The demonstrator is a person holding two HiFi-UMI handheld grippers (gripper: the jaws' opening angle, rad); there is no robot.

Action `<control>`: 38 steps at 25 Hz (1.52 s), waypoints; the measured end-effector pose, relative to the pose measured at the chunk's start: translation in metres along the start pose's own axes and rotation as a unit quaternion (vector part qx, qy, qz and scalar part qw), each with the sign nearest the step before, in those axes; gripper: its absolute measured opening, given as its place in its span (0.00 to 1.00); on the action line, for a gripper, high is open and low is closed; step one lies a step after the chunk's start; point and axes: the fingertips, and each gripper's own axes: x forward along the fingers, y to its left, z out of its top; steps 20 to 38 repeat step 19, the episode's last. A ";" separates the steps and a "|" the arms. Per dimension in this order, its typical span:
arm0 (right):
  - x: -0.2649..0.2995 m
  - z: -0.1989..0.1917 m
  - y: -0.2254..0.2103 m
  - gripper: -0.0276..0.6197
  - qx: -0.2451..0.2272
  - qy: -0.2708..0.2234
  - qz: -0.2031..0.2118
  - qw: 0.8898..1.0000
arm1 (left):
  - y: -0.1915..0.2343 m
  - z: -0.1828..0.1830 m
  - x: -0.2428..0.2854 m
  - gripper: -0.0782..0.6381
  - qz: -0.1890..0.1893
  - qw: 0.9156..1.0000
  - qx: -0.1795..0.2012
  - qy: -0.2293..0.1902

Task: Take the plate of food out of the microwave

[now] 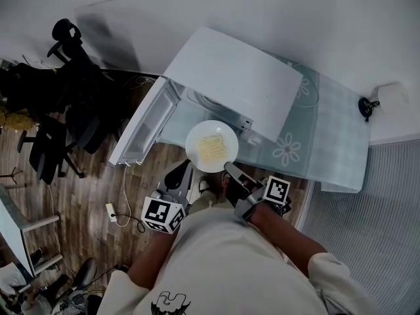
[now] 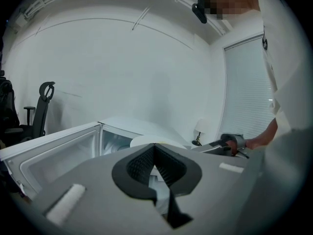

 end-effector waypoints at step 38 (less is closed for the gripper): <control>0.003 -0.003 -0.006 0.07 -0.010 0.019 -0.004 1.000 | -0.002 -0.005 -0.002 0.11 0.009 1.000 -0.008 -0.001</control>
